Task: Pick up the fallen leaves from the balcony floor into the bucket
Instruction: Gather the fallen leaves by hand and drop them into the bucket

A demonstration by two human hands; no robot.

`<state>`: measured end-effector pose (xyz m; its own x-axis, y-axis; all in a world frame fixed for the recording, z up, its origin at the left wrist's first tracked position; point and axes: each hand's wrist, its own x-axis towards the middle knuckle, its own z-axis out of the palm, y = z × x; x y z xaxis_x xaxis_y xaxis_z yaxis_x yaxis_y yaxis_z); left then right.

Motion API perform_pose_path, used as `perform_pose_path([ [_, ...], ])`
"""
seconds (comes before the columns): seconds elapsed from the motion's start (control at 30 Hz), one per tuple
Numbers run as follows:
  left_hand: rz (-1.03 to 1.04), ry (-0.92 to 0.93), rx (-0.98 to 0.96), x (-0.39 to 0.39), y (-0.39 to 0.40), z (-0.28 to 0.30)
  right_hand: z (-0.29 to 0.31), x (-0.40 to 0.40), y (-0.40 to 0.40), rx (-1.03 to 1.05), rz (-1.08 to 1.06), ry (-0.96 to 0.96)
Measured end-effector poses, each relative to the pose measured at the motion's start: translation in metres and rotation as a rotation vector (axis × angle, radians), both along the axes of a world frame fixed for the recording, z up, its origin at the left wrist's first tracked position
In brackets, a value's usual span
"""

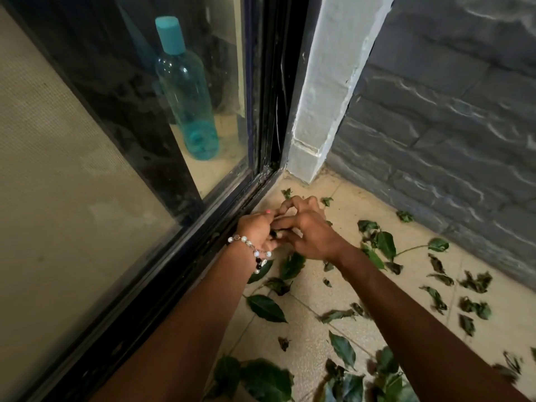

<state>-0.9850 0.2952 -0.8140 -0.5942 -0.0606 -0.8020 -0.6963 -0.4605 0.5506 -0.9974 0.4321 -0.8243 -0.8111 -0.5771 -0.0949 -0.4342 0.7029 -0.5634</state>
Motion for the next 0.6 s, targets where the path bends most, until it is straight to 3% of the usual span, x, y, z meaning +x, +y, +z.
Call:
perform_pose_path([
  [0.07,0.009,-0.03,-0.071,-0.003,-0.005,-0.007,0.005,-0.009,0.008,-0.147,-0.057,-0.228],
  [0.13,0.061,-0.037,-0.061,-0.005,-0.013,-0.009,0.009,-0.023,0.015,-0.379,-0.236,-0.326],
  [0.2,0.095,-0.043,-0.044,-0.007,-0.02,-0.009,0.003,-0.04,0.016,-0.247,-0.359,-0.098],
  [0.27,0.092,-0.05,-0.012,-0.007,-0.024,-0.012,-0.009,-0.051,0.006,0.005,-0.298,0.093],
  [0.37,0.072,-0.067,0.048,-0.007,-0.026,-0.012,-0.036,-0.052,-0.013,0.163,-0.144,0.091],
  [0.5,0.032,-0.065,0.046,-0.008,-0.027,-0.012,-0.053,-0.042,-0.017,0.228,-0.26,0.093],
  [0.6,-0.016,-0.036,0.005,-0.007,-0.022,-0.009,-0.039,-0.036,-0.011,0.015,-0.425,0.073],
])
